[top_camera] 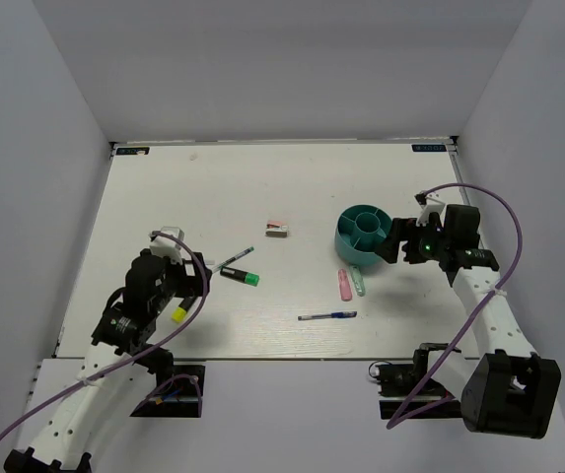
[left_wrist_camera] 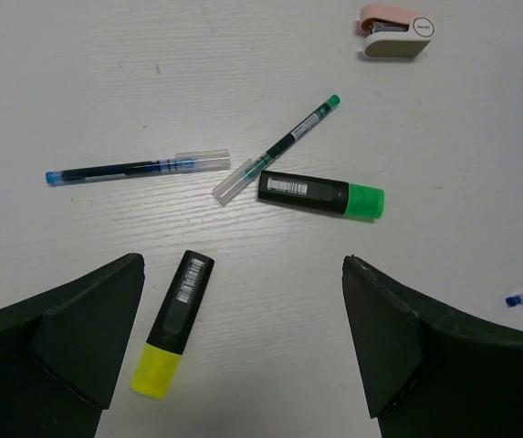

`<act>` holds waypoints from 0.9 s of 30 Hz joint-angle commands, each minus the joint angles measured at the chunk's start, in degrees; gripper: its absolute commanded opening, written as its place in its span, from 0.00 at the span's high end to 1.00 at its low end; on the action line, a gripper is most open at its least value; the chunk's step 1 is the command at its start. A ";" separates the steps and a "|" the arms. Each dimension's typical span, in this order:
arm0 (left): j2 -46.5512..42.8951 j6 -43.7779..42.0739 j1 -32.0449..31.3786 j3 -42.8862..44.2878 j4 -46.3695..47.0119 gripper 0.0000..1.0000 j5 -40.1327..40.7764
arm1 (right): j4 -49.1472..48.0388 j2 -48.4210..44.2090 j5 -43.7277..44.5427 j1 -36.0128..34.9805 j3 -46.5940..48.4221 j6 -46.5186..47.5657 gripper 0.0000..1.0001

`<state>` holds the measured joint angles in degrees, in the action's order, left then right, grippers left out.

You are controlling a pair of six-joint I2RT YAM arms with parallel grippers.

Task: Sort the stationery into containers
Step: Pick up the stapler from the center of the board.

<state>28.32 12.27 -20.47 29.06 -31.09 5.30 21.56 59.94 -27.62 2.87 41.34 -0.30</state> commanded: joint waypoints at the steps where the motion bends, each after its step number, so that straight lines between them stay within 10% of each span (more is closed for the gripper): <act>1: -0.10 -1.29 -0.10 0.38 0.07 0.00 -2.57 | -1.79 -1.41 -2.52 -0.06 -0.56 4.32 0.10; 11: 2.45 -1.02 -0.01 0.91 -0.55 0.06 -4.68 | 7.17 -4.31 -8.75 0.03 -0.39 23.74 0.10; 14: 5.08 -1.02 0.08 1.26 -0.20 0.60 -6.60 | 7.01 -4.04 -10.08 -0.06 -0.91 22.81 0.19; 15: 6.56 -0.85 0.08 2.05 0.06 0.95 -6.79 | 7.52 -3.78 -11.39 -0.06 -0.74 23.23 0.42; 16: 9.01 -0.76 0.08 2.49 0.07 1.00 -7.14 | 7.53 -3.69 -10.88 -0.41 -0.30 20.10 0.80; 17: 10.17 -0.85 -0.01 3.28 0.24 1.00 -7.49 | 6.49 -3.08 -10.53 -0.50 0.57 18.59 1.00; 19: 16.56 -1.20 0.08 7.23 0.59 0.83 -9.60 | 6.04 -2.55 -9.74 -0.68 2.07 17.70 1.00; 20: 20.25 -2.33 0.08 12.11 0.59 0.35 -12.39 | 5.86 -1.94 -10.96 -0.68 2.95 15.87 0.46; 23: 31.47 -3.82 -1.06 20.21 -1.68 0.10 -12.68 | 6.21 -0.36 -11.32 -0.76 4.18 14.63 0.16; 26: 43.24 -7.25 -2.47 29.11 -2.57 0.17 -17.42 | 7.00 1.22 -12.37 -1.20 4.45 14.01 0.48; 27: 45.49 -7.96 -3.69 30.95 -2.48 0.29 -18.21 | 7.61 1.23 -13.24 -1.20 4.80 14.35 0.78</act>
<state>66.63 8.36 -22.02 54.26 -33.47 -7.20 28.42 60.31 -38.04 2.11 43.62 15.68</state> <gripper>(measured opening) 0.765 0.404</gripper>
